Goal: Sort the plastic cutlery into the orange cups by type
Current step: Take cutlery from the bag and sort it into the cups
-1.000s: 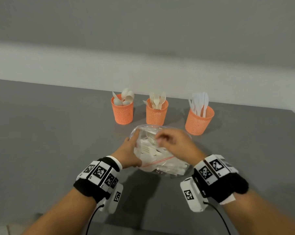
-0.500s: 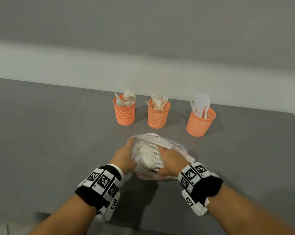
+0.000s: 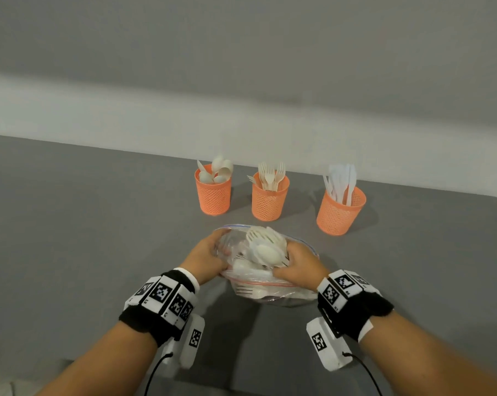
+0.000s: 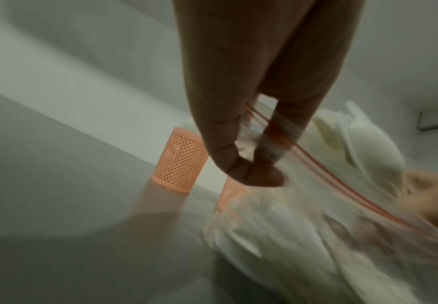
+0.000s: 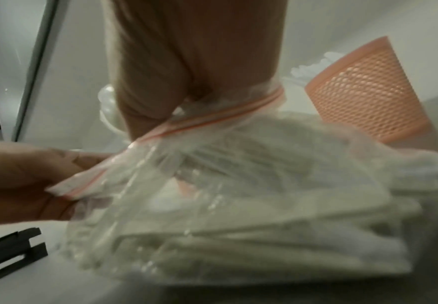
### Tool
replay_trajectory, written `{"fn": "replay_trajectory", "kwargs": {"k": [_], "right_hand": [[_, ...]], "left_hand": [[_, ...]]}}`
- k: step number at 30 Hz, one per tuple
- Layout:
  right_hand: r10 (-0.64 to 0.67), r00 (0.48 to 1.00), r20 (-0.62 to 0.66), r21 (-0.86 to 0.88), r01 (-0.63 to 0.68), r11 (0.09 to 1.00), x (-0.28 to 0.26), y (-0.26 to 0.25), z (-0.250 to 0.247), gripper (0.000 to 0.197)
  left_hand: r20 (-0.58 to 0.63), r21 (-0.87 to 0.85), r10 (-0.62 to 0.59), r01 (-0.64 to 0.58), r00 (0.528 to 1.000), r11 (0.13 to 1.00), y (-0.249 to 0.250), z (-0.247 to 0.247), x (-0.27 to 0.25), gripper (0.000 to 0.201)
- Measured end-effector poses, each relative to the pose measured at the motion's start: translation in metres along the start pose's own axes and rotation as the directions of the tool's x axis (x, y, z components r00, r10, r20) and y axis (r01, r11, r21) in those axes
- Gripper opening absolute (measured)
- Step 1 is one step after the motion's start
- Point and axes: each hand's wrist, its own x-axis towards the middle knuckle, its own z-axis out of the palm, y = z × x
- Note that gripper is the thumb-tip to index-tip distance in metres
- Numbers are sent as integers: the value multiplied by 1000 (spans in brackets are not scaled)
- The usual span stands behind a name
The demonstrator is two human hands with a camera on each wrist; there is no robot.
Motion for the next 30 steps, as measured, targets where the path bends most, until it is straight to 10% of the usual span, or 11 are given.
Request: {"fn": "replay_trajectory", "kwargs": {"k": [5,11,15,17,22,30], "right_hand": [[76,989,-123,416,-18,909,-1,-14,-23,41],[112,976,-186,811,88,578,1,-36,-57,30],[104,983,-149,909,95,406,3,-41,-68,21],[109,983,-148,927,99,362,5,-46,-68,22],[130,984,-120,941,71,332,10,-67,-58,28],[140,988,-68,734,-45,678,24,-89,-60,33]], "left_hand": [[-23,-21,35,-35,999,999,6,1,8,55],[206,231,-79,30,975,973,8,1,13,23],[82,223,109,-124,991,967,31,-8,11,6],[63,115,214,-220,975,969,49,-8,10,41],[316,-76,274,-264,908,962,81,10,20,92],[232,-432,266,-146,936,890,98,22,42,58]]}}
